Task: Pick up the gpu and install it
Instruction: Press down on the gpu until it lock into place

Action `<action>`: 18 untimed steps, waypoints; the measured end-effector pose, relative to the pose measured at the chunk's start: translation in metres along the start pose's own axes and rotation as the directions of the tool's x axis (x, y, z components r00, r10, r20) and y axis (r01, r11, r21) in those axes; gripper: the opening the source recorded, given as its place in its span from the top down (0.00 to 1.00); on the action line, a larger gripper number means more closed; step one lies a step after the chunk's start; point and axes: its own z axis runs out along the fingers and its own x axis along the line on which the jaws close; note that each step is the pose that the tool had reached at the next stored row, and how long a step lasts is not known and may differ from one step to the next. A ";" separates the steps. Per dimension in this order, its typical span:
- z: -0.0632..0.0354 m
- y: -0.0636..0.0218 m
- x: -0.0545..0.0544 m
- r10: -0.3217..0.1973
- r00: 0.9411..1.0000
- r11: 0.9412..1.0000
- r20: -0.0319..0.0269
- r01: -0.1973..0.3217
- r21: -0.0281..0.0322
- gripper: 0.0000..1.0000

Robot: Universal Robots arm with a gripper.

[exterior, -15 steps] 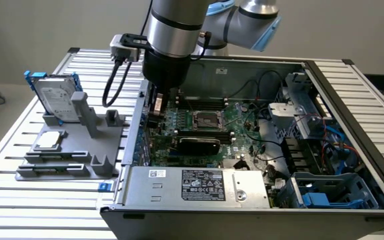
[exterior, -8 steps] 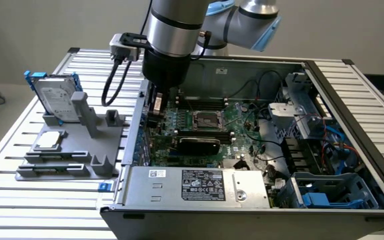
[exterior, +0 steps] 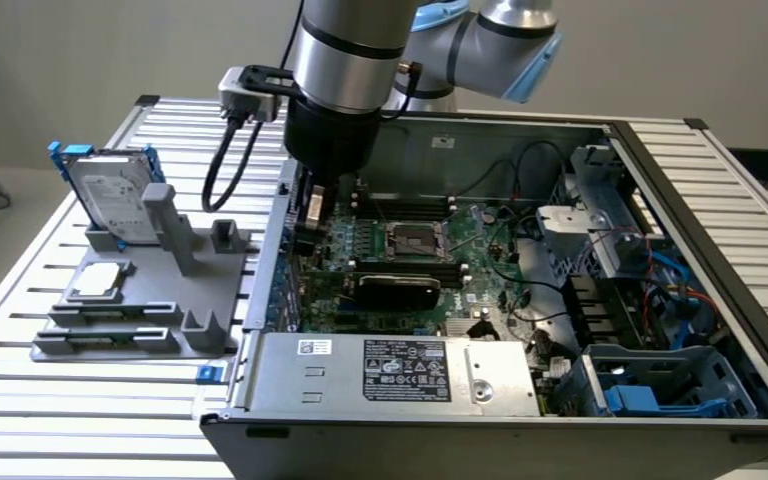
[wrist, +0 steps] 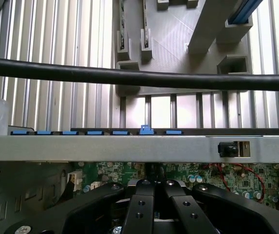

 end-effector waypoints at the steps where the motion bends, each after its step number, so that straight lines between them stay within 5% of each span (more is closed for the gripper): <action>1: 0.0000 0.0000 0.000 0.001 1.000 1.000 0.000 -0.001 0.000 0.89; 18: 0.0019 -0.0004 0.000 0.006 1.000 1.000 -0.011 -0.006 0.000 0.89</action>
